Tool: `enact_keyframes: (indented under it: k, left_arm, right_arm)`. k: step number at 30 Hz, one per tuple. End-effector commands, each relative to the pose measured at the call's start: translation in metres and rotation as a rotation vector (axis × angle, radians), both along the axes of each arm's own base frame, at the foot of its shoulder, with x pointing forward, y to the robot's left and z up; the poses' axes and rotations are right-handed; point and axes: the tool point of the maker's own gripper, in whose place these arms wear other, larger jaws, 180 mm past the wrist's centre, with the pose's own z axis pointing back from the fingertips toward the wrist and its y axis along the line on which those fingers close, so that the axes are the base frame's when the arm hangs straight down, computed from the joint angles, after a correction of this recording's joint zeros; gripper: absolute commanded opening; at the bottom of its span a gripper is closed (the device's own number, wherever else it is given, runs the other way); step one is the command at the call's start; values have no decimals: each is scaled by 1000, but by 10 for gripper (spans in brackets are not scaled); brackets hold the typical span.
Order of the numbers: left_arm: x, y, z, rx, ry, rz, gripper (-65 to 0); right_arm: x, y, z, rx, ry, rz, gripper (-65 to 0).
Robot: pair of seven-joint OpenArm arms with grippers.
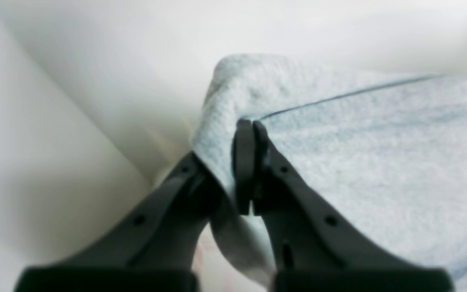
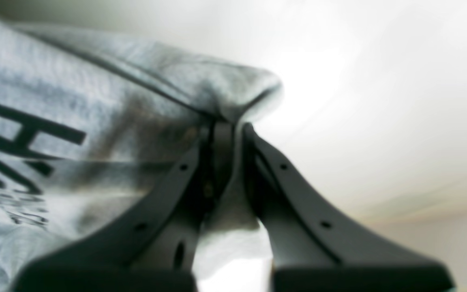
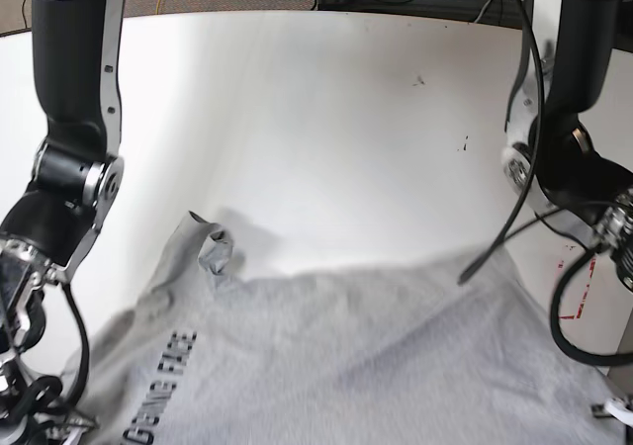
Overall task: Layout the t-shirt on the table in an organized manner, then fold the t-shirt properly
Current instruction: 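Swing the held hem up and over, flipping the shirt across the table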
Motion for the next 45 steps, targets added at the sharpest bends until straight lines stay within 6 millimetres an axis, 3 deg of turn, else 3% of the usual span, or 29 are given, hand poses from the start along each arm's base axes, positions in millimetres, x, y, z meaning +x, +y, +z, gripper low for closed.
enact_keyframes:
  k: [1,5,9,14,18,23,28,30,32,35,36,37,38,41,45]
  left_arm:
    - [-17,14,64,9,-149,39,-647]
    - [-21,17,113,-23,-225,15,-647]
    - [-23,18,141,-44,-260,-13,-647]
    - [-21,17,148,-53,-261,-26,-647]
    - [-11,16,129,-54,-217,-28,-647]
    - [-3,17,86,-36,-148,-5,-647]
    - [-1,12,30,-6,-63,10,-647]
    - [-3,8,2,7,-24,0,-647]
    - [-6,3,-29,19,23,-10,-647]
    - [-13,1,-75,26,108,-17,-647]
    - [-18,3,-106,18,167,-11,-647]
    - [-21,5,-114,11,183,-9,-647]
    - [-29,9,-139,-3,230,0,-647]
    - [-48,14,-193,-54,335,1,-647]
    - [-78,24,-252,-110,462,17,-647]
  right_arm:
    - [-20,-24,64,-27,-110,-95,-650]
    - [-34,-25,109,-25,-190,-111,-650]
    - [-43,-28,128,-19,-216,-129,-650]
    - [-43,-30,125,-19,-201,-139,-650]
    - [-39,-35,95,-24,-131,-163,-650]
    - [-53,-42,51,-90,-84,-210,-650]
    - [-74,-51,-24,-87,0,-246,-650]
    - [-82,-51,-67,-67,68,-249,-650]
    - [-94,-50,-115,-35,153,-255,-650]
    - [-112,-50,-170,4,251,-262,-650]
    - [-122,-48,-200,32,304,-258,-650]
    - [-125,-47,-209,40,319,-256,-650]
    - [-136,-44,-235,65,360,-249,-650]
    - [-156,-32,-279,116,419,-221,-650]
    - [-181,-19,-321,159,488,-194,-650]
